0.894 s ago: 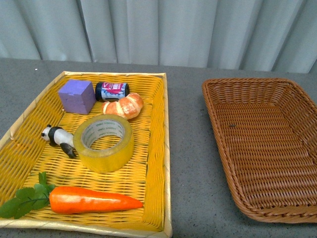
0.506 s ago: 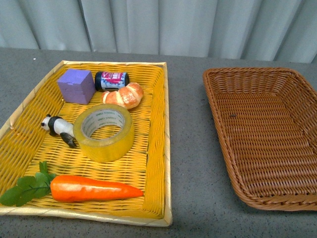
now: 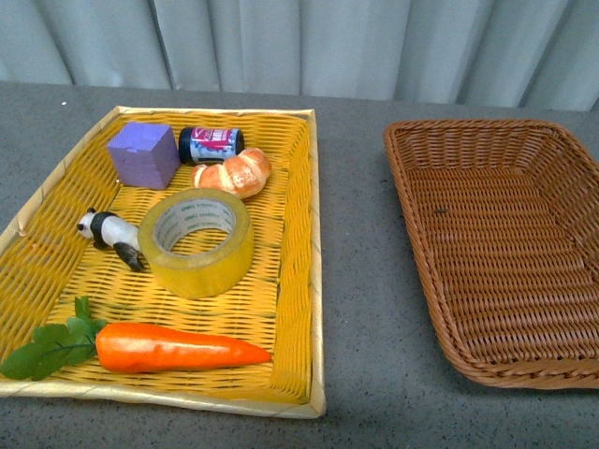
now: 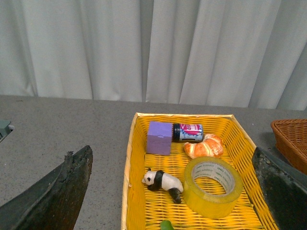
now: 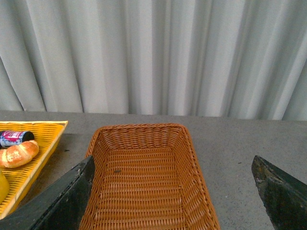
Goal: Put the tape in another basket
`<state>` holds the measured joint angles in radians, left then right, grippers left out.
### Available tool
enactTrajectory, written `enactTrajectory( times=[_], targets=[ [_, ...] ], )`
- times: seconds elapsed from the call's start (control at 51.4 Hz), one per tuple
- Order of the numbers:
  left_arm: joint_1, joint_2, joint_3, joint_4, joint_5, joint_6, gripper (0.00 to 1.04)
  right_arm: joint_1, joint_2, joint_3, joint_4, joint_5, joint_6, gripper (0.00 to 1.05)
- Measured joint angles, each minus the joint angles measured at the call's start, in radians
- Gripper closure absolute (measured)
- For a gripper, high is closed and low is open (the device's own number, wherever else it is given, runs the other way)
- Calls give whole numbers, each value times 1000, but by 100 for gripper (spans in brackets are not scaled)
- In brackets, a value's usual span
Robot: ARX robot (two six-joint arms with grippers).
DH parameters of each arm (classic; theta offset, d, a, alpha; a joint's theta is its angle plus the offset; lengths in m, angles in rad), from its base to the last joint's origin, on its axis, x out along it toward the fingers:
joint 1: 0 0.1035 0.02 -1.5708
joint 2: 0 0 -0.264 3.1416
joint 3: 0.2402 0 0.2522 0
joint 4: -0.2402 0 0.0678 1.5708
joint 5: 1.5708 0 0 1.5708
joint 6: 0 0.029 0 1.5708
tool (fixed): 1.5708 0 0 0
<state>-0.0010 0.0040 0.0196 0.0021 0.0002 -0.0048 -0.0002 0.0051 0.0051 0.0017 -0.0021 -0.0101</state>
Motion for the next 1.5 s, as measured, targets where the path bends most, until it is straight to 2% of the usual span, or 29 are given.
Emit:
enactTrajectory(
  times=[1.167,1.206,1.244,1.283,1.4,1.497],
  targets=[
    [0,0,0,0,0,0,6,0,0,0,0,0,0,9],
    [-10,10,3,-13,-29,-5,6,0,0,0,0,0,0,9],
    [-43,80,31,-63,-148,-30,6,0,0,0,0,0,0,9],
    [-55,206,48,-18,-207,-50,6,0,-1,0,0,1,0,9],
    [-61,636,150,242,-158,-82,6,0,-2,0,0,0,0,9],
    [-67,872,248,310,-126,-97,6,0,-2,0,0,0,0,9]
  ],
)
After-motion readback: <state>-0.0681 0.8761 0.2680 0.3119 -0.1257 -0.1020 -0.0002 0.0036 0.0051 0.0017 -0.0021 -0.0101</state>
